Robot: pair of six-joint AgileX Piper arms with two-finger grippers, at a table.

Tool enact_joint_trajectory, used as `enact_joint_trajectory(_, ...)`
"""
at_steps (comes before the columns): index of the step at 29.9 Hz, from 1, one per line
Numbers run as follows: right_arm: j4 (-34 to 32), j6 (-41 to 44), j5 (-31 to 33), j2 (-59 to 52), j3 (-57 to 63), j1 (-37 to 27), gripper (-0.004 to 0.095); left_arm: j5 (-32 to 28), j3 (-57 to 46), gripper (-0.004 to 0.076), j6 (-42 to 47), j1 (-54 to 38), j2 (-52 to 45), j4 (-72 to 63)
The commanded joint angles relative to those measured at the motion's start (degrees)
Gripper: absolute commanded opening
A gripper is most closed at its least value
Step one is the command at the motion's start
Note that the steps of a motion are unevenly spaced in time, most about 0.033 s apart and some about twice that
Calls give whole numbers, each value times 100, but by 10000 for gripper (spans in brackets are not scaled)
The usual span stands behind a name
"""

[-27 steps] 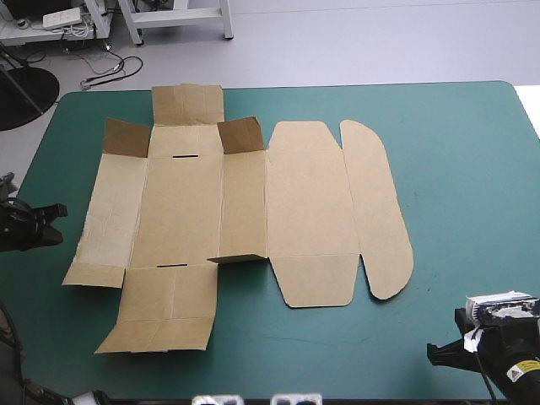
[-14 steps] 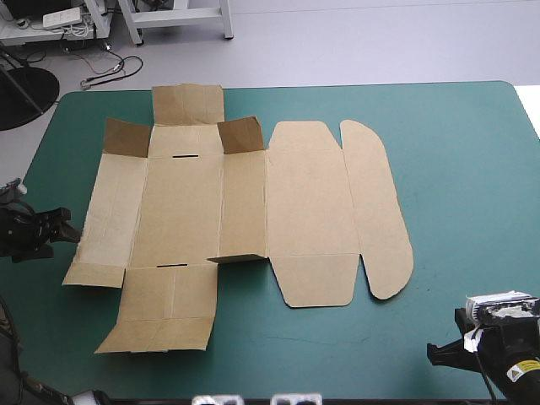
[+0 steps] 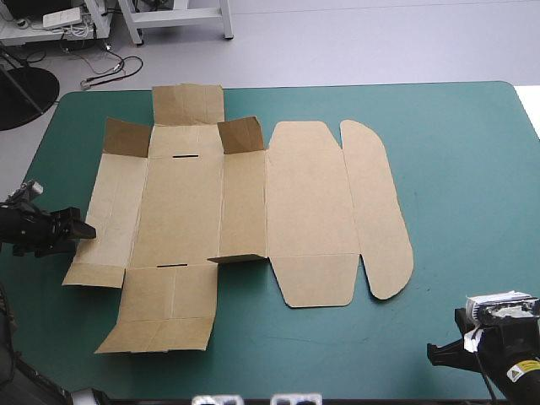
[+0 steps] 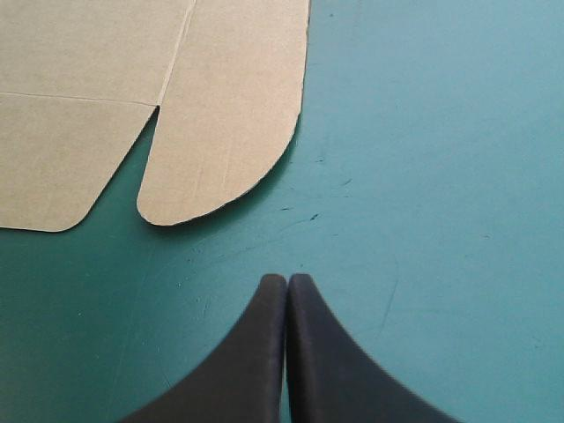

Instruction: Fold the box

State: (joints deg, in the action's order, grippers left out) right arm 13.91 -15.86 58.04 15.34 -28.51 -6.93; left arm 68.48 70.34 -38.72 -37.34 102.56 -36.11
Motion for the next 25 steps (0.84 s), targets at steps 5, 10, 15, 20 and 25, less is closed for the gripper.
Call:
enact_joint_trajectory(5,73,46,-310,81,-168,19,-15,370,167,438,-231,388,13,-444)
enact_joint_trajectory(10,73,155,-310,81,-168,19,-15,345,167,438,-253,909,178,-374)
enact_joint_trajectory(15,73,155,-310,81,-168,19,-15,290,167,427,-228,1107,217,-369)
enact_joint_trajectory(20,73,155,-310,81,-168,19,-15,326,167,109,-230,1133,217,-354)
enact_joint_trajectory(25,73,155,-299,81,-168,19,-15,465,446,-9,-266,1264,205,-481)
